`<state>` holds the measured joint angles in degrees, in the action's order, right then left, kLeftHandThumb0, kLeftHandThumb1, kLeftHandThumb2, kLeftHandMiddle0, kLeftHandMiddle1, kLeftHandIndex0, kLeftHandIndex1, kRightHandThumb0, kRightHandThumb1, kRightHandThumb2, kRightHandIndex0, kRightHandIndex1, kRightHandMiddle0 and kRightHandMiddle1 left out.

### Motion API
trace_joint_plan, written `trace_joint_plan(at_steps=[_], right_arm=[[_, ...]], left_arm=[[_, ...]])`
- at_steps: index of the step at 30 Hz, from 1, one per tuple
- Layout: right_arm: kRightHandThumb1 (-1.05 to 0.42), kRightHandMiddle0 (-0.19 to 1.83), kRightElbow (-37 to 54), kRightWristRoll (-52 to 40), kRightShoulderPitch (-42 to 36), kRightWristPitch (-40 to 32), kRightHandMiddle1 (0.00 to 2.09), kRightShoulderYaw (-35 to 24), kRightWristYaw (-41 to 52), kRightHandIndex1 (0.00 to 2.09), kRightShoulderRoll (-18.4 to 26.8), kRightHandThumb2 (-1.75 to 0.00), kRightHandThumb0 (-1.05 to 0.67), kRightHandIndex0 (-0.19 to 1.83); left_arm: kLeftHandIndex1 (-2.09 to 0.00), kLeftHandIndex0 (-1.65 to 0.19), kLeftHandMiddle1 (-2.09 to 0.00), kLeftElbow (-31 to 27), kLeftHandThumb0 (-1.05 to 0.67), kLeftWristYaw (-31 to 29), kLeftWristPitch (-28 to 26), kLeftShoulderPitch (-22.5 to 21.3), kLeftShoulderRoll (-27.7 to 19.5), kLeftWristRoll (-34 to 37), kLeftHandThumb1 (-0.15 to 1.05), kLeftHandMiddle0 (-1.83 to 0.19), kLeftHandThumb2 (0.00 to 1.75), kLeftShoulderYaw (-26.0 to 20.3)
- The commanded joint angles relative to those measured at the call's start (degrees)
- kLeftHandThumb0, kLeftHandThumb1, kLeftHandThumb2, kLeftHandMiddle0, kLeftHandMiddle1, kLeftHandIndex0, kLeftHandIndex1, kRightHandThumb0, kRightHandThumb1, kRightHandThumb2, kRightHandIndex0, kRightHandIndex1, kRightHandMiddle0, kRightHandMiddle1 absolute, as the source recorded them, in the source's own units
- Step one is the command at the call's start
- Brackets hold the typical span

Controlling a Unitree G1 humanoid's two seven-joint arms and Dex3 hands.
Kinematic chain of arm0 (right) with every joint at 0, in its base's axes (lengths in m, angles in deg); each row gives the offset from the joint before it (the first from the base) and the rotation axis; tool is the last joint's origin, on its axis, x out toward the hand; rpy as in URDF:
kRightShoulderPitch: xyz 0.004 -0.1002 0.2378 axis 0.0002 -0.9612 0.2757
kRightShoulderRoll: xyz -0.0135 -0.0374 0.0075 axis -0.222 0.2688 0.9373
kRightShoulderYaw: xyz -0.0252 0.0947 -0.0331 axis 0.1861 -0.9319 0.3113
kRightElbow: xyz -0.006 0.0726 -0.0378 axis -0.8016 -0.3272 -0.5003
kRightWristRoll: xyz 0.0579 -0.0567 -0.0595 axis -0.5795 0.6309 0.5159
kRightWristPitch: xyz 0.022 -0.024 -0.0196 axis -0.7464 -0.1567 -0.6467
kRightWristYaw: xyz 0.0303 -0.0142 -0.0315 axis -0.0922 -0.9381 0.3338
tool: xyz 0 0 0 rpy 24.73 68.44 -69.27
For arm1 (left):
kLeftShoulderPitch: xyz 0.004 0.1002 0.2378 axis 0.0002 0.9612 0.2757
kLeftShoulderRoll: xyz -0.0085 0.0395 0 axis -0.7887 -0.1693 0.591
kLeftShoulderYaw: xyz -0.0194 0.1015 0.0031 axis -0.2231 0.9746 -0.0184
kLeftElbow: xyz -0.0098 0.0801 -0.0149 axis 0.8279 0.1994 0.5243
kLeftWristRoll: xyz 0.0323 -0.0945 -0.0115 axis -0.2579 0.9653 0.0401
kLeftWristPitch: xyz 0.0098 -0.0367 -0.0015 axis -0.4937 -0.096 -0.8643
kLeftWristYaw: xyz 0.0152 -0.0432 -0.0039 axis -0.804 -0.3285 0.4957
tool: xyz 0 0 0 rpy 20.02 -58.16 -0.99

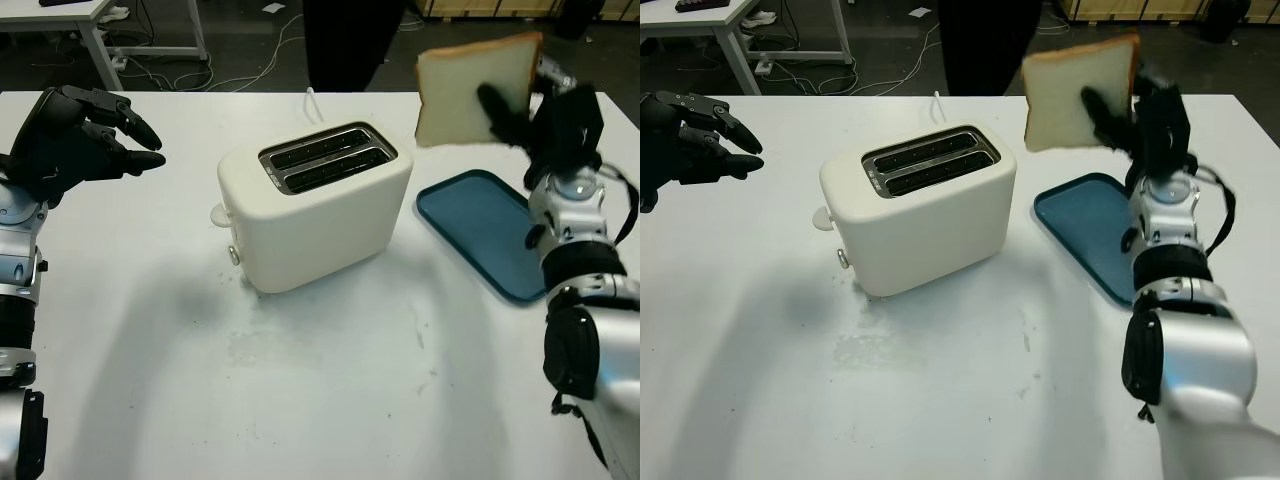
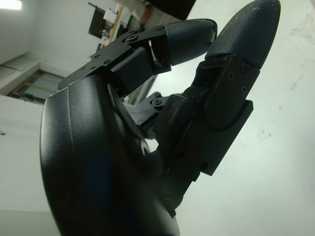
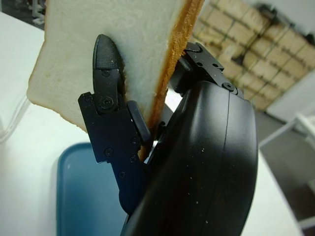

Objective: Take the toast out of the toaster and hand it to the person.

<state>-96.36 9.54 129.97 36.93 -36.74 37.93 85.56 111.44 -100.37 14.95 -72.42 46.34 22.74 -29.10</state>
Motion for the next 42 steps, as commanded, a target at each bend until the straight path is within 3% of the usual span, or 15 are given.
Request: trace_joint_plan(at_steps=[1,16,20,31,42], right_arm=[[-0.92,0.6,-0.5,-1.9,-0.4,-1.4,1.75,-1.4,-1.5,1.75,-1.2,-0.55,-0.25,0.9],[-0.92,0.48,-5.4,-1.8,2.4,-4.9,1.75,-2.7,-16.2,1.75,-5.6,-0.53,-0.18,0.79],[-0.92,0.43,-7.2,-1.2,3.4,-4.9,1.75,-2.1,-16.2,1.75,-5.7,-0.52,-0.17,0.75],[-0.92,0.6,-9.1,-0.1,3.2,-3.6,1.75,-0.7,-13.6,1.75,-6.5,-0.49,-0.21,0.85],[-0.92,0.61,-8.9,1.5,2.3,-1.7,1.75,0.7,-12.6,1.75,-6.1,-0.45,-0.22,0.88]], left_arm=[[-0.8,-1.12,-0.77,0.7,-1.05,0.1,0.6,-0.1,0.6,0.3,0.73,-1.24,0.0,-0.1],[-0.8,-1.12,-0.76,1.3,-1.05,-0.2,1.0,-0.1,0.7,0.4,0.73,-1.25,0.0,0.0],[-0.8,-1.12,-0.76,1.2,-1.05,-0.3,0.6,-0.1,0.7,0.4,0.72,-1.25,0.0,0.0],[-0.81,-1.12,-0.77,0.8,-1.05,0.1,0.6,0.3,0.7,0.3,0.72,-1.26,0.0,-0.2],[-0.83,-1.12,-0.78,1.0,-1.05,-0.1,1.1,0.4,0.8,0.8,0.73,-1.26,0.0,-0.3]])
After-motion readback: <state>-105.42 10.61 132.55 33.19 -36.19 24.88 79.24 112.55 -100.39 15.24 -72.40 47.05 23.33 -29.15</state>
